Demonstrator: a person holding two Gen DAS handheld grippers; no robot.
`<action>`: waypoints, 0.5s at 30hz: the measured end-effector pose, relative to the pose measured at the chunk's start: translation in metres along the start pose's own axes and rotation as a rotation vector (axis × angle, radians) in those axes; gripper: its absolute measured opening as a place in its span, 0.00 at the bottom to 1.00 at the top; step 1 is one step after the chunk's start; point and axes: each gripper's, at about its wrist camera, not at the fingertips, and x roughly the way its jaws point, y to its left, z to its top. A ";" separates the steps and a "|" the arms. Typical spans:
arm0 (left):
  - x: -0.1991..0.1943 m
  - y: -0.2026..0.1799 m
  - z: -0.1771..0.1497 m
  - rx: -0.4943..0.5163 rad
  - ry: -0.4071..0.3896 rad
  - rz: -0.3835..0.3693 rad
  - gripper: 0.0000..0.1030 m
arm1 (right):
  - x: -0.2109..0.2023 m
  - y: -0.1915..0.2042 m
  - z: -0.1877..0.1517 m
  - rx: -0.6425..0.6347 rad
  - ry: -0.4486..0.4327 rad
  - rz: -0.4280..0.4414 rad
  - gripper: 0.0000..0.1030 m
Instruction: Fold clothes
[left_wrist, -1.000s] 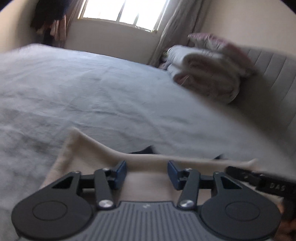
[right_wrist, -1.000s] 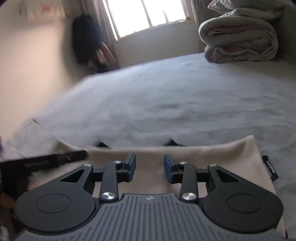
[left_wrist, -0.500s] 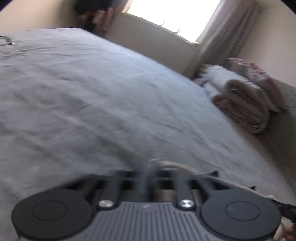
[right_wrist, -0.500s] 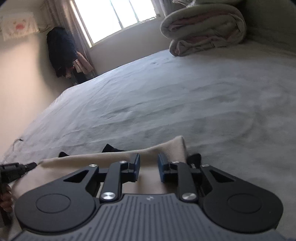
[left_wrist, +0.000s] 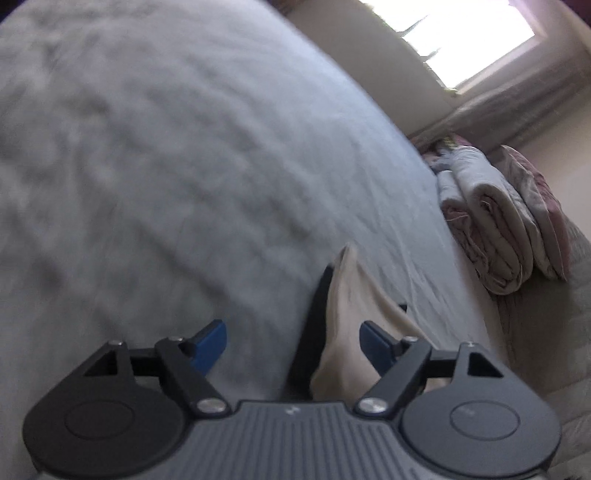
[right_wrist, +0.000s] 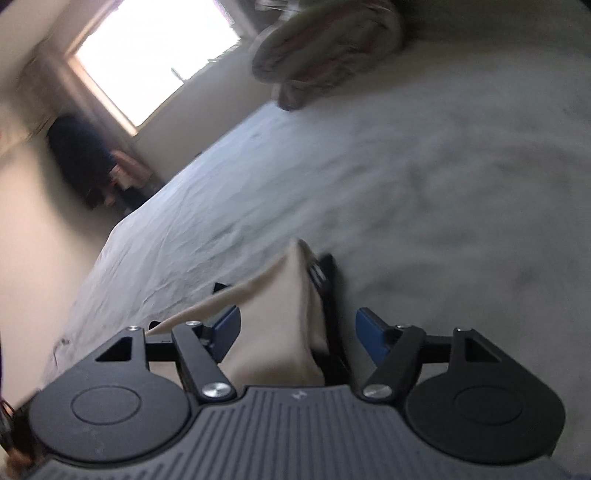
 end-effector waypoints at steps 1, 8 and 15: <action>-0.002 0.001 -0.003 -0.019 0.018 -0.007 0.78 | -0.002 -0.004 -0.002 0.040 0.017 0.000 0.71; 0.006 0.003 -0.042 -0.097 0.059 -0.119 0.78 | 0.000 -0.030 -0.027 0.353 0.100 0.114 0.71; 0.025 -0.005 -0.057 -0.131 -0.102 -0.179 0.74 | 0.022 -0.029 -0.027 0.361 0.018 0.160 0.66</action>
